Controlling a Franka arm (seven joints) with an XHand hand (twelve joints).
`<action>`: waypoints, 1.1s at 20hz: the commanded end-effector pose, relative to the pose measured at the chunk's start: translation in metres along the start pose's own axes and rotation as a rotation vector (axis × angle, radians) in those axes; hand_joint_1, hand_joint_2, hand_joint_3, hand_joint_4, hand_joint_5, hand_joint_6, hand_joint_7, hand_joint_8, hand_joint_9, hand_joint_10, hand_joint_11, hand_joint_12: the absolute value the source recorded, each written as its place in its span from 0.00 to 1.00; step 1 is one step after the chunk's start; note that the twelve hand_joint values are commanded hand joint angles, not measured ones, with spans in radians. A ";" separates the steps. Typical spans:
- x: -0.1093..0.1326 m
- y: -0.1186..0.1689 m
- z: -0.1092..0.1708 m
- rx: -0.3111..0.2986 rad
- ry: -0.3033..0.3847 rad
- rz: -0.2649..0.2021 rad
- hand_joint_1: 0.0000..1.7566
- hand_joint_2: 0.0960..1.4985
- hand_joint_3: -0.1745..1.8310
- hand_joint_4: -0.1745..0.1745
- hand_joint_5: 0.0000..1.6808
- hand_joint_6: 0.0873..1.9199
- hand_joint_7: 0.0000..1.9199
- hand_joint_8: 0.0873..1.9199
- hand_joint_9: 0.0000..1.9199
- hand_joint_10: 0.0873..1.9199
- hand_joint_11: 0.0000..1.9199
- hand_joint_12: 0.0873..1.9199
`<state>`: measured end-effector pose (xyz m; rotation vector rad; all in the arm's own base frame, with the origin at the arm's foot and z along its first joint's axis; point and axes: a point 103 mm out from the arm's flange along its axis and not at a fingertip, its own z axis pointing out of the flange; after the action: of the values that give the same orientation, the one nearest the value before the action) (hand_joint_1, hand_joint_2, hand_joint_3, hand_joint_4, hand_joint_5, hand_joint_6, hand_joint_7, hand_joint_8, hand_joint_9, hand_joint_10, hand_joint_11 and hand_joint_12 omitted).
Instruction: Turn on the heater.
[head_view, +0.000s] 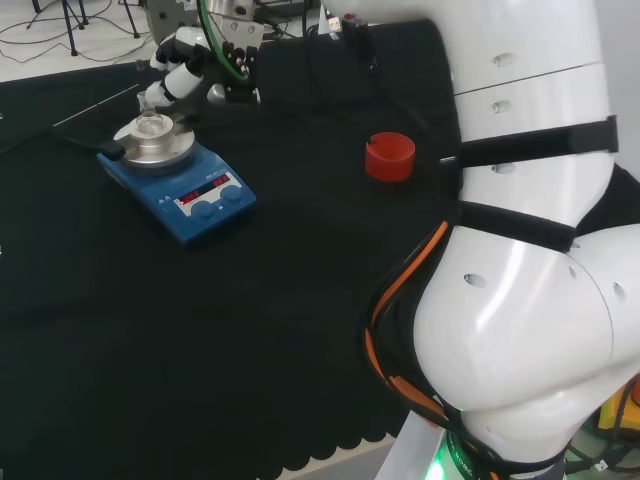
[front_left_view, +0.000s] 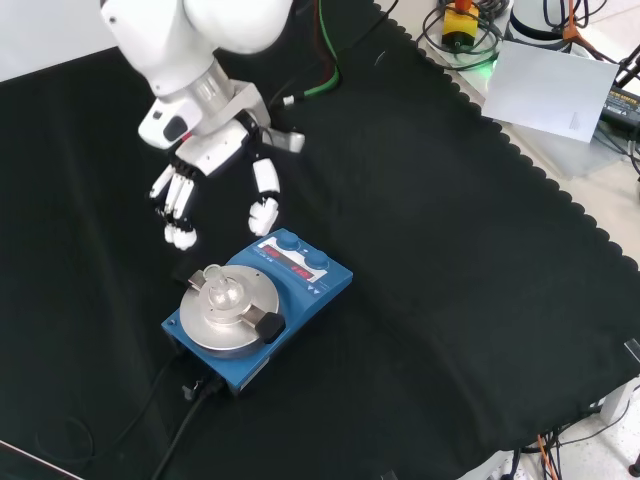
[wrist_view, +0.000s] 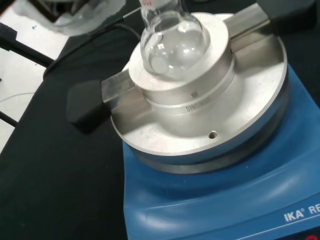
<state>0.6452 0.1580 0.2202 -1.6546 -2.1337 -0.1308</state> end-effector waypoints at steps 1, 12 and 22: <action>0.003 -0.025 -0.024 -0.043 -0.009 0.010 0.43 0.32 0.40 0.52 0.30 0.18 0.21 0.31 0.29 0.31 0.09 0.68; 0.017 -0.081 -0.046 -0.035 -0.065 0.040 0.44 0.33 0.40 0.52 0.30 0.17 0.21 0.31 0.29 0.31 0.09 0.69; 0.022 -0.138 -0.061 0.074 -0.142 0.056 0.60 0.31 0.51 0.52 0.29 0.10 0.29 0.29 0.40 0.27 0.20 0.67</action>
<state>0.5557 0.1287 0.3014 -1.7419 -2.1669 -0.0516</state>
